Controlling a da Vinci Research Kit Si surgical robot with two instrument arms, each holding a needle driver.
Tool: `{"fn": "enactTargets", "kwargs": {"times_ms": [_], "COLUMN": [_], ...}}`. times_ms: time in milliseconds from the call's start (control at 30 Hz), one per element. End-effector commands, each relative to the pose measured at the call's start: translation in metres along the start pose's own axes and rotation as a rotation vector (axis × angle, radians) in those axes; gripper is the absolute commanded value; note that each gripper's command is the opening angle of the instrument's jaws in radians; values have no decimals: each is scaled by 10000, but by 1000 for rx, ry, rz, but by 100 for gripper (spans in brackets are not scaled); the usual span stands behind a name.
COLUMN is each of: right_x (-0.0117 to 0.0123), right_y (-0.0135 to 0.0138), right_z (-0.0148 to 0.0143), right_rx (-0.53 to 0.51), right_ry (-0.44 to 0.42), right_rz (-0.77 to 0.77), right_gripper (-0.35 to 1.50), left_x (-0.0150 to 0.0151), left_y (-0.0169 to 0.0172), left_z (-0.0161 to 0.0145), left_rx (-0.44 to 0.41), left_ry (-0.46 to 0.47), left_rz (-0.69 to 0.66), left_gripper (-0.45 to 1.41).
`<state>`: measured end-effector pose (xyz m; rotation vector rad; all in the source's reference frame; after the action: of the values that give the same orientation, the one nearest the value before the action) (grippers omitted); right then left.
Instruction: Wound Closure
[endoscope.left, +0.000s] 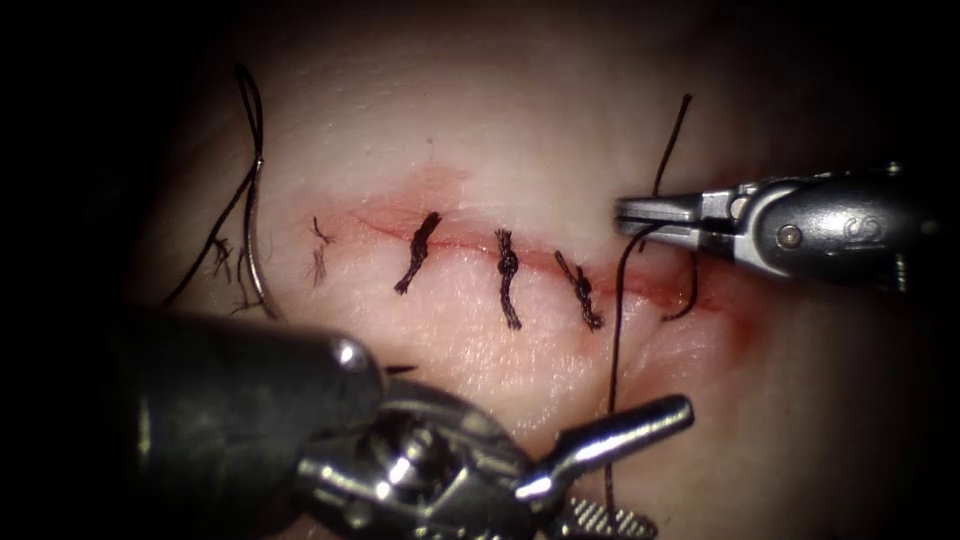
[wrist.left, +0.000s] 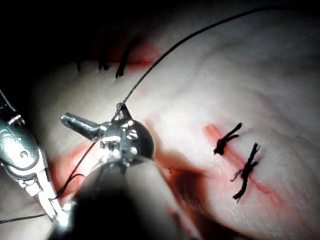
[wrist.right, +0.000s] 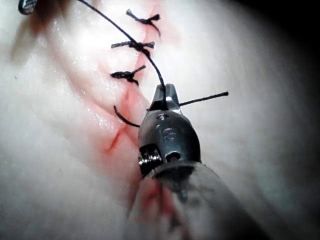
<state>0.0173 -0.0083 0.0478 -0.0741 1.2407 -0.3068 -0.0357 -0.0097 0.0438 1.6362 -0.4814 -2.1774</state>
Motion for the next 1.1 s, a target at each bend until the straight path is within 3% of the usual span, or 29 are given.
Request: {"fn": "enactTargets", "kwargs": {"times_ms": [33,233,300,367,633,800,867,933,1000,1100], "right_x": [-8,-18,-19,-19,-16,-7,1,9,19,39], "right_y": [7,12,11,11,6,-1,-6,-8,-8,-7], "right_z": [6,6,6,8,7,-3,-8,-14,-21,-32], "right_rx": [-2,-1,-2,-2,1,-8,-15,-20,-26,-38], "right_ry": [0,-3,-3,-4,-4,-1,-3,-14,-28,-34], "right_rz": [5,22,21,26,46,96,144,176,206,227], "right_gripper": [-35,-35,-35,-35,-35,-30,54,98,121,131], "left_x": [-2,-2,-2,-3,-7,-23,-29,-35,-40,-45], "left_y": [1,2,2,3,1,-11,-15,-20,-23,-25], "left_z": [5,2,2,3,2,-17,-27,-39,-47,-55], "left_rx": [0,-2,1,2,-2,-1,5,10,9,9], "left_ry": [2,5,5,5,23,10,-1,-22,-31,-45], "left_rz": [1,2,3,3,33,32,34,35,32,29], "left_gripper": [73,61,29,-45,-45,-45,-45,-45,-45,-45]}}
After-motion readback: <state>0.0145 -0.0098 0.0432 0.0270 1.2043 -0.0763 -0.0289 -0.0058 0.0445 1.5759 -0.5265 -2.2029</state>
